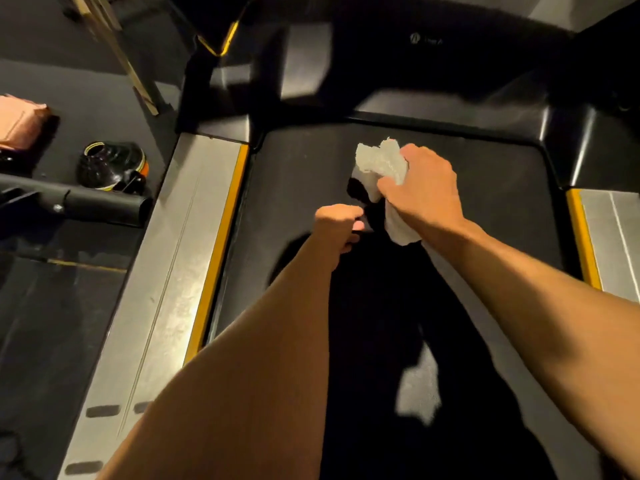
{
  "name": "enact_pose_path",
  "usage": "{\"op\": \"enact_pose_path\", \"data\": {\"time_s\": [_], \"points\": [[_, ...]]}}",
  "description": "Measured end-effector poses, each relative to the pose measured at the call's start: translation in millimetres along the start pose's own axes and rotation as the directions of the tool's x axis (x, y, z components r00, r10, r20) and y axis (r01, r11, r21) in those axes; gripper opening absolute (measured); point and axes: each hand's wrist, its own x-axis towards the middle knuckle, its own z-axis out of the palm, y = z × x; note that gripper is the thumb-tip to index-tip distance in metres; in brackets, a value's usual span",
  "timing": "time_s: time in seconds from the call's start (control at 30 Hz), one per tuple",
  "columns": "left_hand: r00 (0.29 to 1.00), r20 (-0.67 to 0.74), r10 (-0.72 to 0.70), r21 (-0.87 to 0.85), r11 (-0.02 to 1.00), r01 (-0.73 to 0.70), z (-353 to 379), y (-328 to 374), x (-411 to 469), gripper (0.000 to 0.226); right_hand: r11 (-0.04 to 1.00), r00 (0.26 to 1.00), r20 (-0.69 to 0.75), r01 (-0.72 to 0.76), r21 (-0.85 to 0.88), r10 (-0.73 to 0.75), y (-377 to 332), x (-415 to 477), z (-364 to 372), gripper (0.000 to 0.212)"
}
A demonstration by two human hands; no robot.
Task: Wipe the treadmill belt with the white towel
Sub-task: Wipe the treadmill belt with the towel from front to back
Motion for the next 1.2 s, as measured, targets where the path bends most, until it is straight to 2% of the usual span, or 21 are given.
{"op": "enact_pose_path", "data": {"time_s": [0.07,0.13,0.23,0.27,0.33,0.4,0.43,0.5,0.57,0.63,0.67,0.7,0.73,0.77,0.83,0.87,0.93,1.0,1.03,1.1,1.2], "points": [[0.966,-0.213,0.147,0.309,0.948,-0.076,-23,-11,21,0.021,0.988,0.989,0.132,0.088,-0.13,-0.07,-2,8,18,0.042],[0.902,-0.331,0.277,0.529,0.846,-0.066,-47,-23,29,0.022,0.975,0.955,0.296,0.093,-0.203,-0.029,4,5,46,0.051],[0.868,-0.362,0.341,0.626,0.778,-0.045,-71,-28,30,0.021,0.942,0.924,0.382,0.113,-0.315,0.016,11,-11,80,0.058],[0.845,-0.364,0.393,0.669,0.741,-0.057,-75,-30,30,0.022,0.928,0.914,0.405,0.169,-0.333,-0.021,10,-18,88,0.058],[0.779,-0.341,0.526,0.765,0.637,-0.096,-80,-33,25,0.028,0.892,0.879,0.437,0.341,-0.297,-0.19,2,-34,99,0.05],[0.764,-0.296,0.573,0.773,0.613,-0.16,-89,-38,24,0.033,0.886,0.861,0.385,0.425,-0.184,-0.333,-7,-40,100,0.044],[0.785,-0.275,0.555,0.771,0.615,-0.165,-94,-41,26,0.036,0.905,0.886,0.316,0.399,-0.145,-0.339,-10,-34,98,0.044],[0.769,-0.222,0.599,0.842,0.515,-0.158,-101,-52,35,0.041,0.964,0.96,0.147,0.252,-0.086,-0.238,-8,-9,103,0.045],[0.71,-0.173,0.683,0.913,0.381,-0.144,-105,-67,44,0.046,0.992,0.987,0.118,0.111,-0.053,-0.105,-7,9,106,0.047],[0.713,-0.154,0.683,0.905,0.388,-0.175,-104,-78,49,0.053,0.988,0.975,0.205,0.111,-0.106,-0.087,-12,8,111,0.05],[0.731,-0.166,0.662,0.864,0.454,-0.215,-104,-81,51,0.053,0.975,0.956,0.258,0.176,-0.135,-0.137,-16,-1,113,0.05],[0.751,-0.217,0.623,0.787,0.567,-0.243,-105,-82,52,0.052,0.949,0.934,0.264,0.284,-0.139,-0.241,-18,-12,116,0.05],[0.76,-0.28,0.586,0.684,0.677,-0.27,-106,-83,54,0.054,0.919,0.905,0.243,0.381,-0.102,-0.349,-19,-23,117,0.049],[0.753,-0.332,0.568,0.596,0.745,-0.299,-105,-83,54,0.059,0.91,0.892,0.21,0.415,-0.03,-0.4,-20,-30,115,0.048],[0.689,-0.341,0.64,0.591,0.716,-0.372,-101,-87,51,0.052,0.928,0.922,0.115,0.362,0.084,-0.37,-17,-21,111,0.045],[0.652,-0.323,0.686,0.602,0.68,-0.417,-100,-88,47,0.053,0.94,0.943,0.037,0.328,0.092,-0.332,-18,-9,107,0.043],[0.635,-0.311,0.707,0.587,0.669,-0.457,-101,-88,44,0.058,0.977,0.979,-0.058,0.201,0.063,-0.198,-16,27,104,0.04],[0.64,-0.305,0.705,0.614,0.659,-0.434,-102,-87,43,0.058,1.0,0.999,0.045,0.004,0.01,-0.004,-15,60,107,0.035],[0.657,-0.302,0.691,0.603,0.672,-0.43,-101,-86,44,0.057,0.999,0.993,0.117,-0.024,-0.047,0.03,-13,67,112,0.033],[0.691,-0.292,0.661,0.563,0.703,-0.435,-103,-83,43,0.059,0.991,0.973,0.23,0.061,-0.116,-0.033,-11,64,124,0.035],[0.687,-0.281,0.67,0.654,0.658,-0.373,-108,-86,48,0.063,0.966,0.931,0.256,0.255,0.048,-0.259,-13,30,120,0.041]]}}
